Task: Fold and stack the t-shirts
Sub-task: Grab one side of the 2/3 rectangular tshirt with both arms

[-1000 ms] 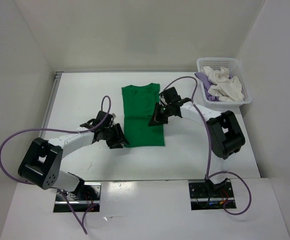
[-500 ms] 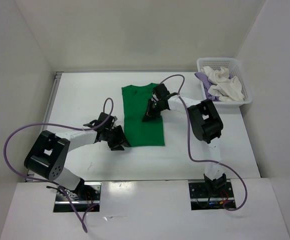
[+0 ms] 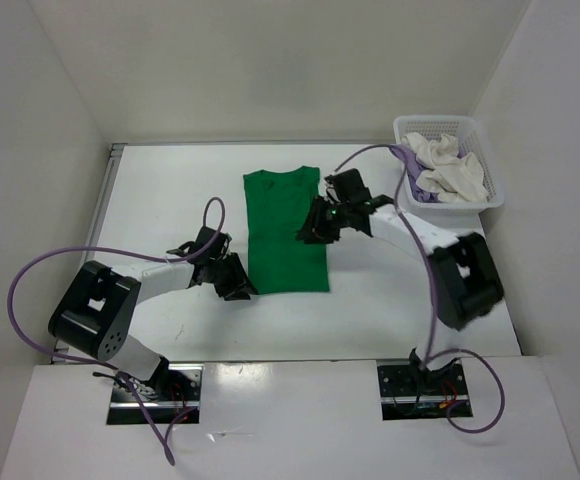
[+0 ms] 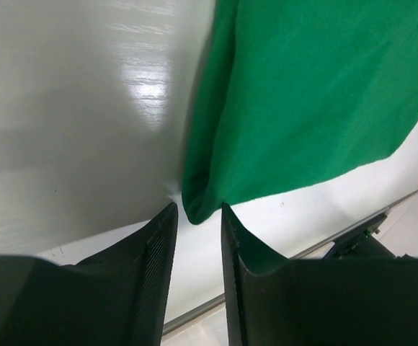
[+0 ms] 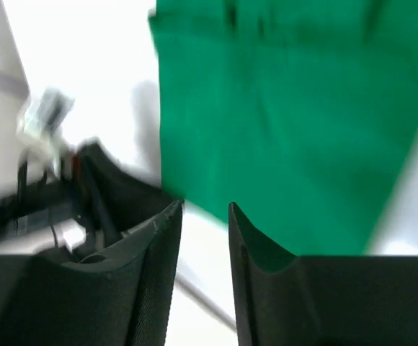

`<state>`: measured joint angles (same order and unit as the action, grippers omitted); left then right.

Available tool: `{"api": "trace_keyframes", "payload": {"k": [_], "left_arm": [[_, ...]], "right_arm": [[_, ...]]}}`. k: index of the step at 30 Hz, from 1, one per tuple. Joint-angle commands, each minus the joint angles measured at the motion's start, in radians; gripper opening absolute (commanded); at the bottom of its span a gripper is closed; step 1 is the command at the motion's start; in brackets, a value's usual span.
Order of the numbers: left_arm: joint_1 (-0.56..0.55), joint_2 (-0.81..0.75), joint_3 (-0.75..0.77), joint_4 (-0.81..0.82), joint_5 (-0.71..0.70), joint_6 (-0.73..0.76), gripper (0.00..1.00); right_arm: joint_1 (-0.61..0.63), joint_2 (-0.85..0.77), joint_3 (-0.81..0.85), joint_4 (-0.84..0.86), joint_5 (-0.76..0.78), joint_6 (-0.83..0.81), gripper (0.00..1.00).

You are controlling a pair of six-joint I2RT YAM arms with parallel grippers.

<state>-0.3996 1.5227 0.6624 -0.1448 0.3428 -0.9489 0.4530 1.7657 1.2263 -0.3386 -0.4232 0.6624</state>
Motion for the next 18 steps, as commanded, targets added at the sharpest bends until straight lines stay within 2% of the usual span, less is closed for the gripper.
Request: {"api": "trace_keyframes", "payload": {"k": [1,6,12,15,18], "left_arm": [[0.002,0.013,-0.009,0.036,-0.019,-0.016,0.36],[0.002,0.022,0.0,0.036,-0.039,-0.016,0.31],[0.002,0.013,0.02,0.036,-0.05,-0.016,0.31],[0.002,0.013,0.029,0.036,-0.059,-0.016,0.31],[0.002,0.013,0.029,0.036,-0.07,-0.016,0.31]], "right_arm": [[-0.005,-0.257,-0.28,0.004,0.07,0.037,0.4],[-0.005,-0.41,-0.569,0.059,0.107,0.129,0.45],[-0.005,-0.419,-0.617,0.113,0.161,0.171,0.46],[-0.014,-0.347,-0.608,0.136,0.17,0.171,0.48],[-0.014,-0.301,-0.581,0.168,0.115,0.16,0.48]]}}
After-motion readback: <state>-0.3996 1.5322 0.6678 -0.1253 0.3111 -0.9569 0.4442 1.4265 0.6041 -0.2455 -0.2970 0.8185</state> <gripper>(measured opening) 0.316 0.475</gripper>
